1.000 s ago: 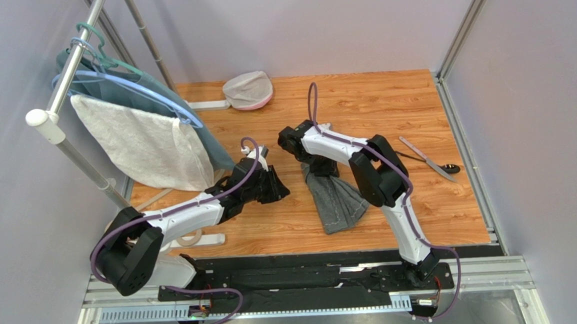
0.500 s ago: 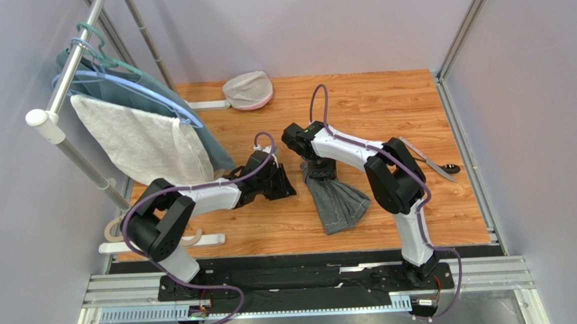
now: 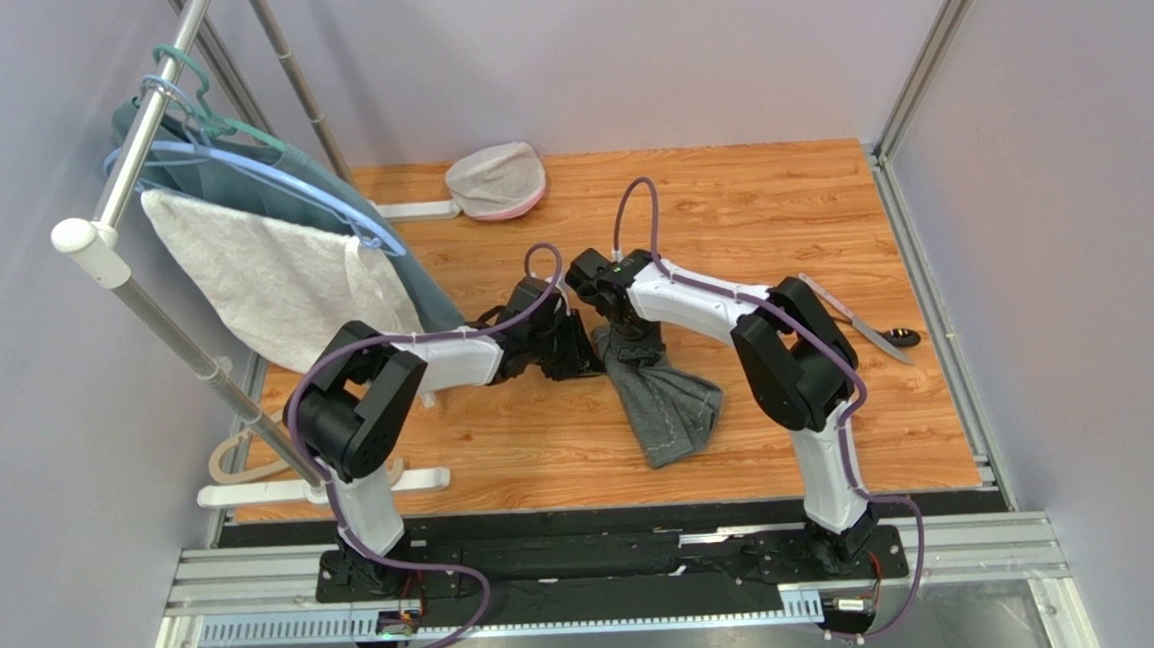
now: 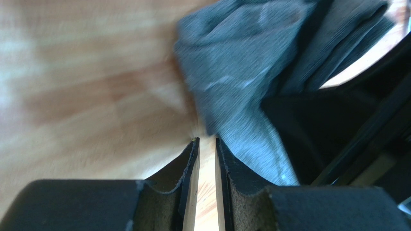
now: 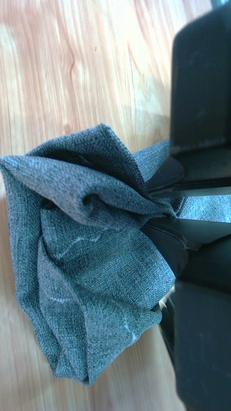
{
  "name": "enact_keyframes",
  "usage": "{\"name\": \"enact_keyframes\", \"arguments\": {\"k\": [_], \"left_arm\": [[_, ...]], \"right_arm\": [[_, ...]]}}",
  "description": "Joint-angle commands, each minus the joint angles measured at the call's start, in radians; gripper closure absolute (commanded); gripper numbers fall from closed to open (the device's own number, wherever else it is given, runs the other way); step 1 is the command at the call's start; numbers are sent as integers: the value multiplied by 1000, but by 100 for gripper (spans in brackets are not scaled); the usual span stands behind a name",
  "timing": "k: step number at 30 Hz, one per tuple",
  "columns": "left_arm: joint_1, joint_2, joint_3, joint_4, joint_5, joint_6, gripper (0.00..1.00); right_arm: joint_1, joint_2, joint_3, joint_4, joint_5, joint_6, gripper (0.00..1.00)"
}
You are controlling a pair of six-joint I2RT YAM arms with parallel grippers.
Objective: Fold the napkin into a case and place the utensils inside
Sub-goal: Fold the 2/3-rectangle-folded napkin at the center of the board.
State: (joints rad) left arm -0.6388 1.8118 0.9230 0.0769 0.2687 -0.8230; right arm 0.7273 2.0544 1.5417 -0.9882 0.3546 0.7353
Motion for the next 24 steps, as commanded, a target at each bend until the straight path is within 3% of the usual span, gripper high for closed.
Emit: {"name": "enact_keyframes", "arguments": {"k": [1, 7, 13, 15, 17, 19, 24], "left_arm": [[13, 26, 53, -6, 38, 12, 74], [42, 29, 57, -5, 84, 27, 75], [100, 8, 70, -22, 185, 47, 79], [120, 7, 74, -19, 211, 47, 79], [122, 18, 115, -54, 227, 67, 79], [122, 35, 134, -71, 245, 62, 80], [122, 46, 119, -31, 247, 36, 81]], "right_arm": [[-15, -51, -15, 101, -78, 4, 78], [-35, -95, -107, 244, -209, 26, 81], [-40, -238, -327, 491, -232, -26, 84], [-42, -273, -391, 580, -262, -50, 81], [-40, -296, -420, 612, -275, -72, 69], [-40, -329, -437, 625, -266, -80, 65], [-60, -320, -417, 638, -307, -117, 65]]}}
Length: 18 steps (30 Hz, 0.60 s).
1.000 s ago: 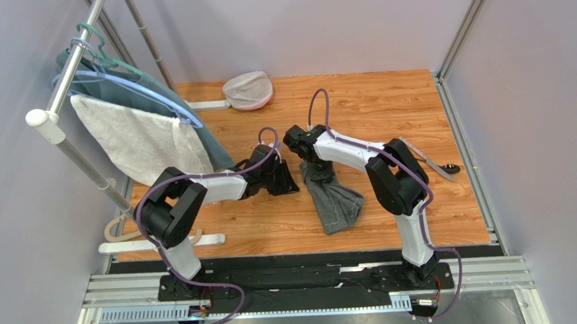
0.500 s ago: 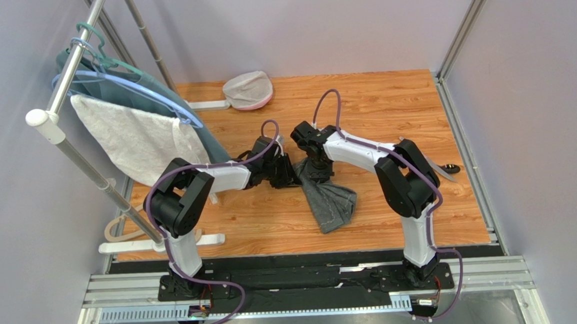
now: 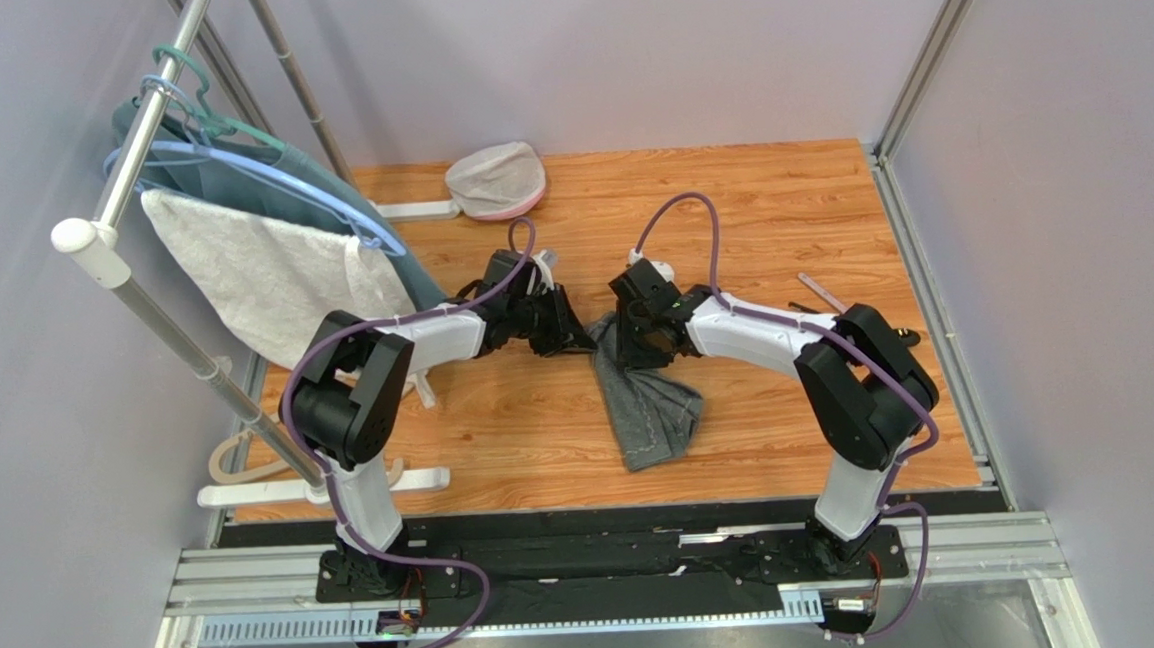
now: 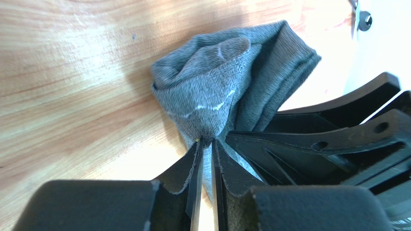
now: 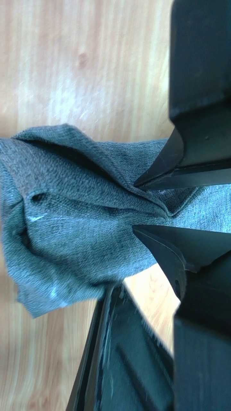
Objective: Fold the napkin into a case and place the utensils inside
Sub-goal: Fold the 2/3-rectangle-folded napkin at the center of the board.
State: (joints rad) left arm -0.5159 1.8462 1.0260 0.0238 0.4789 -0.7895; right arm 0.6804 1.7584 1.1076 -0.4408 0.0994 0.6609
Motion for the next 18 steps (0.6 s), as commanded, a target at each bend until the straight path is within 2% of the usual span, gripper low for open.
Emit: {"name": "enact_keyframes", "arguments": {"k": [1, 6, 11, 14, 18], "left_arm": [[-1, 10, 11, 25, 38, -1, 82], [-1, -13, -7, 21, 27, 6, 82], [-1, -7, -10, -1, 23, 21, 83], [-1, -30, -15, -19, 14, 32, 84], [-1, -80, -3, -94, -6, 49, 86]], "right_arm": [[-15, -10, 24, 93, -58, -41, 65], [-16, 6, 21, 149, -130, -30, 69], [-33, 18, -6, 212, -196, -21, 68], [-47, 19, -69, 295, -250, -9, 68], [-81, 38, -188, 488, -377, 46, 70]]}}
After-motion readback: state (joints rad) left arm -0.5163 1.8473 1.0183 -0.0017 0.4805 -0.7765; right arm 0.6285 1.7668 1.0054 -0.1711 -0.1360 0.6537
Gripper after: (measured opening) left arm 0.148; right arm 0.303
